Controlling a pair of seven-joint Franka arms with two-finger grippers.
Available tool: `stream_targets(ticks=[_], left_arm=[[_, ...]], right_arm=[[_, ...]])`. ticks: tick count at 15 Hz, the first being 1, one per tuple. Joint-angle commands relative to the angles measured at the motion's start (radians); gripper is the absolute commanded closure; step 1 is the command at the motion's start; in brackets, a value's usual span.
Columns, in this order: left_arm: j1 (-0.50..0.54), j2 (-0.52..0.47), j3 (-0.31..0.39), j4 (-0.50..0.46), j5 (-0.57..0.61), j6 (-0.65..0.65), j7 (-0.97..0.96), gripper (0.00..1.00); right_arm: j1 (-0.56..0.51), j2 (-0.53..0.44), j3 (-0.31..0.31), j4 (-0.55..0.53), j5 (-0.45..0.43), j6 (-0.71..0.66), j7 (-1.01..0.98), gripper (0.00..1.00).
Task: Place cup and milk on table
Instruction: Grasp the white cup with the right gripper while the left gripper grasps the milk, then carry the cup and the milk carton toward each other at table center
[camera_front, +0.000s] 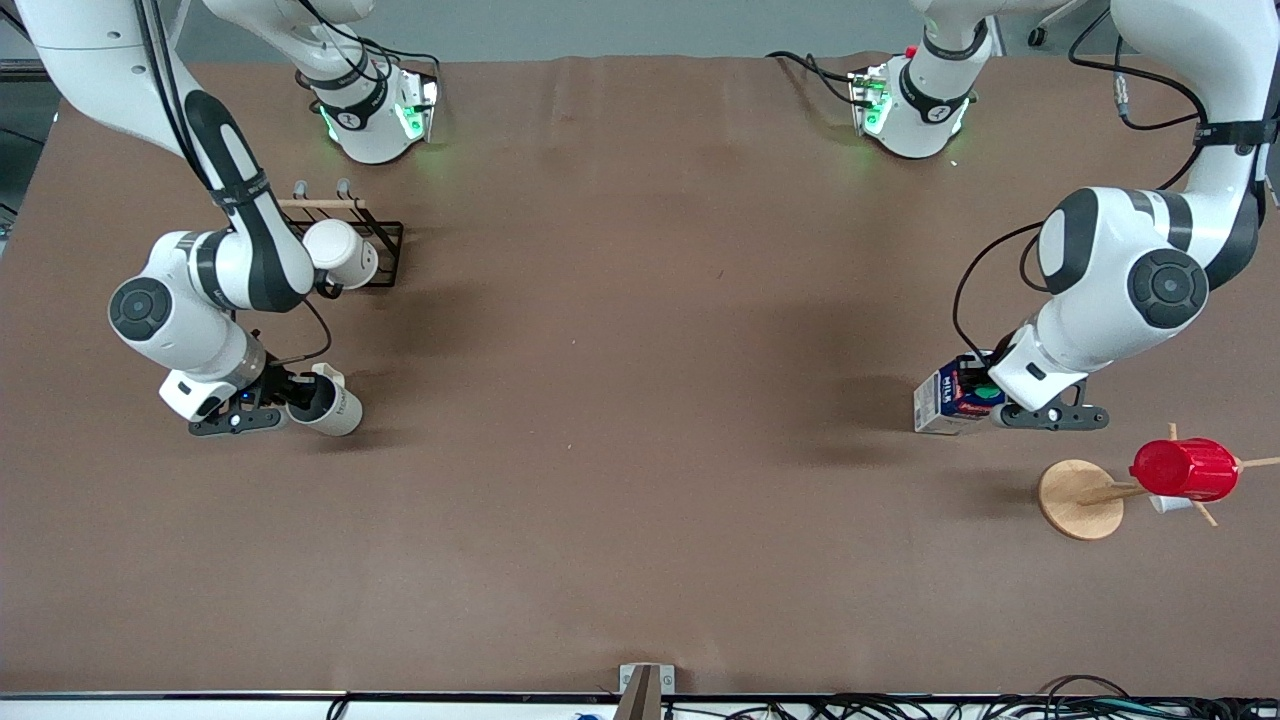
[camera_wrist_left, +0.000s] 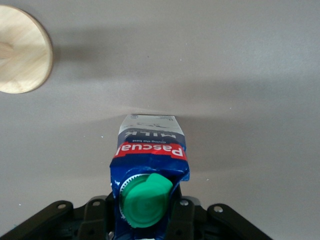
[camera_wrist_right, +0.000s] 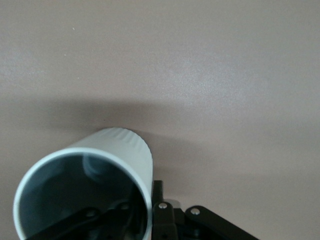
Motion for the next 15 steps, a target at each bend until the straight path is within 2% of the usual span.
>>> stream_targets(ticks=[1, 3, 5, 6, 9, 12, 15], left_arm=[[-0.005, -0.05, -0.005, 0.029, 0.003, -0.056, -0.047, 0.64], [-0.01, -0.052, -0.026, 0.09, 0.003, -0.137, -0.081, 0.64], [-0.012, -0.046, -0.051, 0.145, 0.003, -0.202, -0.122, 0.64], [-0.013, -0.04, -0.064, 0.164, 0.003, -0.21, -0.142, 0.64], [-0.019, -0.032, -0.116, 0.188, 0.003, -0.21, -0.236, 0.64], [-0.022, 0.0, -0.17, 0.239, 0.003, -0.21, -0.331, 0.64], [-0.073, 0.055, -0.178, 0.282, 0.005, -0.208, -0.429, 0.64]], right_arm=[[0.047, -0.041, 0.009, 0.084, 0.007, -0.188, 0.102, 1.0], [0.075, -0.045, 0.051, 0.185, 0.014, -0.325, 0.16, 1.0], [0.081, -0.043, 0.151, 0.267, 0.014, -0.416, 0.281, 1.0], [0.092, -0.042, 0.212, 0.3, 0.013, -0.437, 0.357, 1.0], [0.15, -0.019, 0.321, 0.371, 0.001, -0.43, 0.601, 1.0], [0.302, 0.088, 0.328, 0.495, -0.009, -0.43, 0.836, 1.0], [0.409, 0.219, 0.328, 0.615, -0.112, -0.425, 1.069, 1.0]])
